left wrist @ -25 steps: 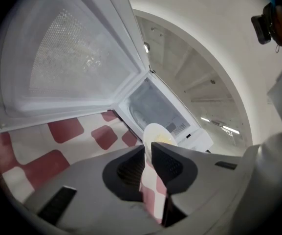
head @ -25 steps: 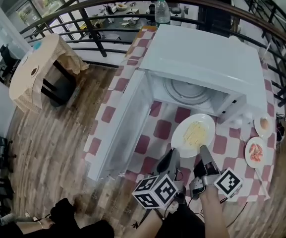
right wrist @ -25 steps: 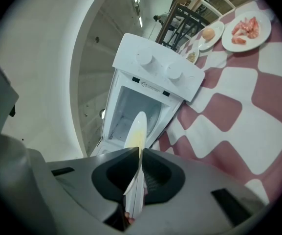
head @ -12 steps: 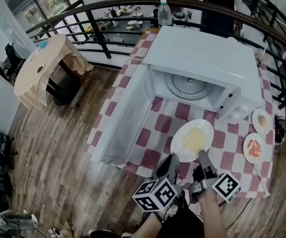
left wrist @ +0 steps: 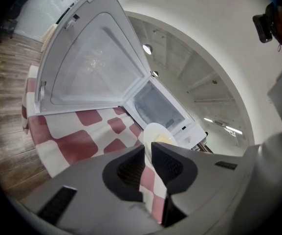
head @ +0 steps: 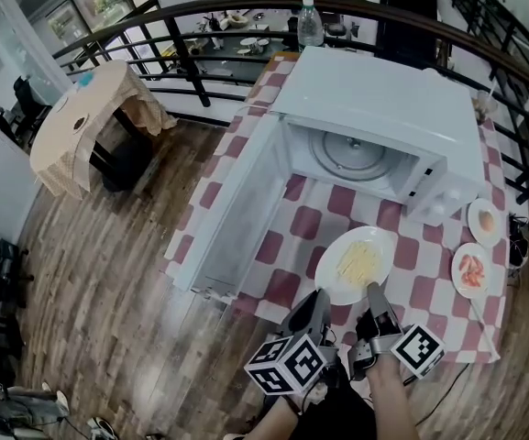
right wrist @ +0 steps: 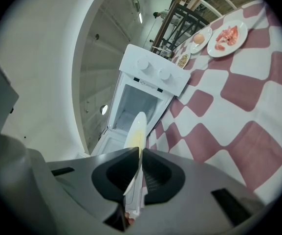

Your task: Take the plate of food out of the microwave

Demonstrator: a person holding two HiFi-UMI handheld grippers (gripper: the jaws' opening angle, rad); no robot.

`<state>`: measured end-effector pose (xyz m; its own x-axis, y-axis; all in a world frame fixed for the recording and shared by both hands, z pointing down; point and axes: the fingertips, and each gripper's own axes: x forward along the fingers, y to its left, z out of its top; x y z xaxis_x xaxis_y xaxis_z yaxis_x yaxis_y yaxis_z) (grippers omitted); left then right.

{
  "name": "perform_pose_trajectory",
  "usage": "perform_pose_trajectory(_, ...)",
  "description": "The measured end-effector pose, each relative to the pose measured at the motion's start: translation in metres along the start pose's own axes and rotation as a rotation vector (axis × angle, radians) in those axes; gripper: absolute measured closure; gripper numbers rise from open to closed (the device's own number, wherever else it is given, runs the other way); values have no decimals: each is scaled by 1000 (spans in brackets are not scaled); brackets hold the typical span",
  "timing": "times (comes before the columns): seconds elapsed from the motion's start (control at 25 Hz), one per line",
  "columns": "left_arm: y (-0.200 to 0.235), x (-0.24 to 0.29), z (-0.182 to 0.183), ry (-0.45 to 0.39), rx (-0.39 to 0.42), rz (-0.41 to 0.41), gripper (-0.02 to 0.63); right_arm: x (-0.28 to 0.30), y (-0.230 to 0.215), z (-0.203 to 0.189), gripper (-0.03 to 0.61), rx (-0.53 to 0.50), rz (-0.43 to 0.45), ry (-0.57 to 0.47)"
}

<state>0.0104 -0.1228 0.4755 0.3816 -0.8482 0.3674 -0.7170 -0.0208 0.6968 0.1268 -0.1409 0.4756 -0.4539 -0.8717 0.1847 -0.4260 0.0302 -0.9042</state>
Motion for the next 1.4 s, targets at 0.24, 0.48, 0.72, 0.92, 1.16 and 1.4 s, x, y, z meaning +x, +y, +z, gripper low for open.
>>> perform_pose_trajectory(0.24,4,-4,0,-3,-3,9,537,-16,-25,-11,563,43,-182,22)
perform_pose_trajectory(0.48,6,-3,0,-1,-6,16,537,-8,-17,-10,563,29,-115,23)
perform_pose_trajectory(0.72,7,2,1,1,-6,21,537,8,1,-3,563,5,19,14)
perform_pose_trajectory(0.92,6,5,1,2,-2,22,537,3,-12,-2,563,12,-55,18)
perform_pose_trajectory(1.16,6,9,3,2,-1,23,537,12,-3,2,565,0,8,14)
perform_pose_trajectory(1.4,8,11,7,-2,-5,23,537,19,1,2,565,-3,30,15)
